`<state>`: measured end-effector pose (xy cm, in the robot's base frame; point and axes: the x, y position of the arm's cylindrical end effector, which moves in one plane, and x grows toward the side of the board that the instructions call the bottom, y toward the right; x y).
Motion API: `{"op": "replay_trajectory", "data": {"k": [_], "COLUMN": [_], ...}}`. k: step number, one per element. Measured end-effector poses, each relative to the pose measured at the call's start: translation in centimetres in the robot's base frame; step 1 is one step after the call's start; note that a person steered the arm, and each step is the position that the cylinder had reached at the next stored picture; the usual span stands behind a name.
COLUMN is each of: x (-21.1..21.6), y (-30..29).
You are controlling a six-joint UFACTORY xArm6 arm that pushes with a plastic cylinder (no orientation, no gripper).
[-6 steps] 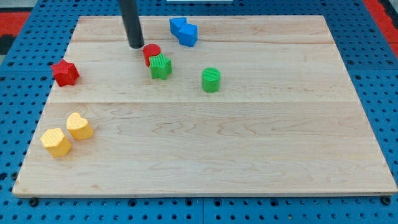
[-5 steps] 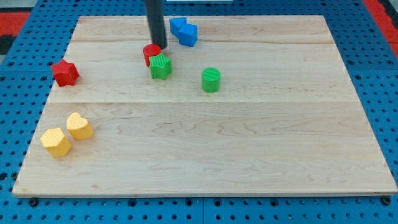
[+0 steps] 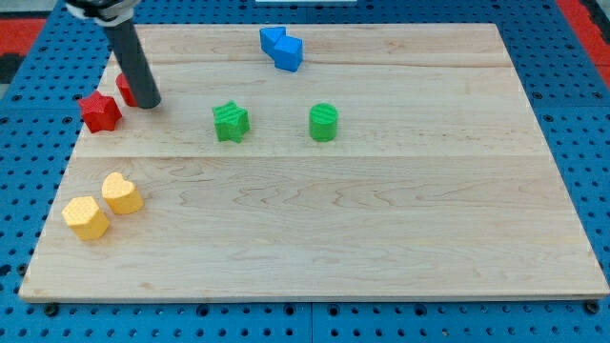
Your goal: Move the red circle close to the red star
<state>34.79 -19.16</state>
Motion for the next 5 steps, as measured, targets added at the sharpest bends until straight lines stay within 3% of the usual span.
{"op": "replay_trajectory", "data": {"k": [1,3,5], "x": [-2.5,-1.9,2.2], "y": [3.9,-6.1,-0.3]}}
